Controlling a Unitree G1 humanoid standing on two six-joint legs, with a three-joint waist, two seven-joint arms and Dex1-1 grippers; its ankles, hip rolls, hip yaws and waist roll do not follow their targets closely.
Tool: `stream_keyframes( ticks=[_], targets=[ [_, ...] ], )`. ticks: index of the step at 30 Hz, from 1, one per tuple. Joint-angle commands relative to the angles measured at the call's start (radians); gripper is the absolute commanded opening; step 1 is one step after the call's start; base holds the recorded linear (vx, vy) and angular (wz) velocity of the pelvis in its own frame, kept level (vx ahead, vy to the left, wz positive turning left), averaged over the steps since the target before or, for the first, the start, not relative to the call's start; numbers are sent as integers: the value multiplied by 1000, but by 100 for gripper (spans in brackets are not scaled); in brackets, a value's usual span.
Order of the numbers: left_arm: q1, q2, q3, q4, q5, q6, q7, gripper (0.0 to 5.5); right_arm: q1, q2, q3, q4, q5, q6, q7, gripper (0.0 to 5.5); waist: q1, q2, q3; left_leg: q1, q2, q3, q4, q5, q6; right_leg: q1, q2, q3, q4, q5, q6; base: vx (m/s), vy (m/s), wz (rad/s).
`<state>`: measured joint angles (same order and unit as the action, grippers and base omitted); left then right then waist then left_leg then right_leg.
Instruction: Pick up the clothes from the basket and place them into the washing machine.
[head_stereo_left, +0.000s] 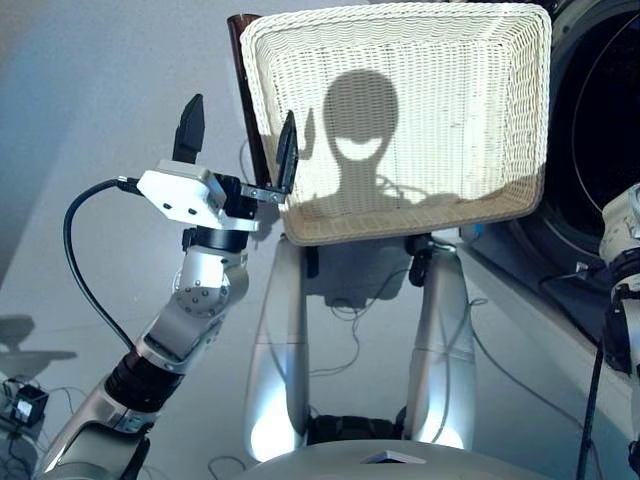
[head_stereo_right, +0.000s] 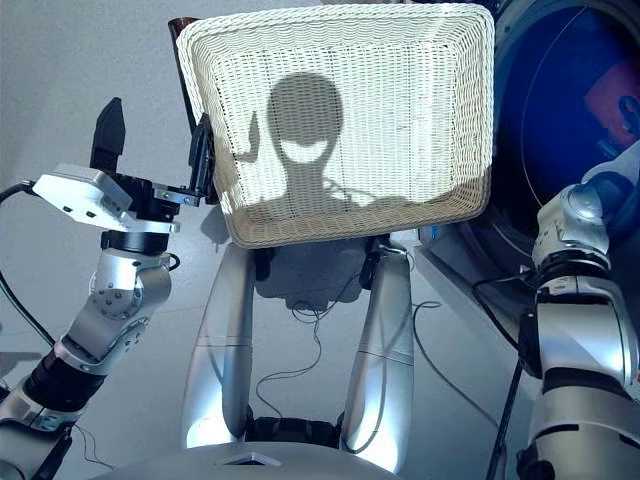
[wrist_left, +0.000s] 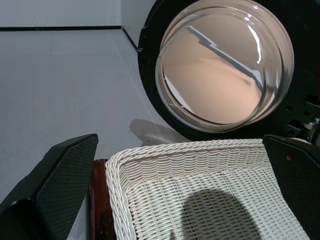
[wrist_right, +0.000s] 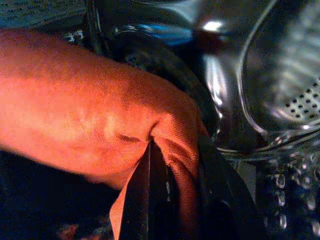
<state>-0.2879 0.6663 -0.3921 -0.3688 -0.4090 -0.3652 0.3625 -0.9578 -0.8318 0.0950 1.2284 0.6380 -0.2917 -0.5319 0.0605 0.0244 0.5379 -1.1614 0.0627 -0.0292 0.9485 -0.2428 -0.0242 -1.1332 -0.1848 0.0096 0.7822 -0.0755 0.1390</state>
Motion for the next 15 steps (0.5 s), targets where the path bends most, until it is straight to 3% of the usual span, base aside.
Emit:
stream_keyframes(
  ticks=[1, 6, 8, 9, 15],
  targets=[
    [1, 10, -23, -138, 5, -49, -11, 550, -63, -228, 40, 50, 38, -18, 8, 0, 9, 8, -18, 59, 0, 42, -142, 62, -36, 1, 23, -12, 52, -65, -40, 0, 0, 0],
    [3, 11, -18, -141, 3, -46, -13, 550, -54, -234, 34, 68, 61, -14, 25, 0, 5, 5, -18, 67, 1, 44, -152, 65, -36, 6, 22, -15, 48, -63, -40, 0, 0, 0],
    [2, 8, -18, -139, 2, -46, -12, 550, -53, -225, 27, 62, 77, -20, 28, 222, 6, 5, -18, 71, 1, 45, -155, 65, -35, 8, 23, -14, 45, -62, -40, 0, 0, 0],
    [2, 0, -16, -136, 0, -44, -11, 550, -52, -215, 5, 69, 124, -27, 33, 550, 4, 5, -18, 73, 0, 47, -157, 64, -35, 11, 24, -12, 40, -62, -41, 0, 0, 0],
    [-9, -25, -7, -127, -12, -40, -15, 550, -31, -142, -13, 10, 191, -55, 71, 550, -1, 3, -18, 79, -1, 53, -164, 64, -32, 14, 28, -9, 34, -61, -43, 0, 0, 0]
  ],
)
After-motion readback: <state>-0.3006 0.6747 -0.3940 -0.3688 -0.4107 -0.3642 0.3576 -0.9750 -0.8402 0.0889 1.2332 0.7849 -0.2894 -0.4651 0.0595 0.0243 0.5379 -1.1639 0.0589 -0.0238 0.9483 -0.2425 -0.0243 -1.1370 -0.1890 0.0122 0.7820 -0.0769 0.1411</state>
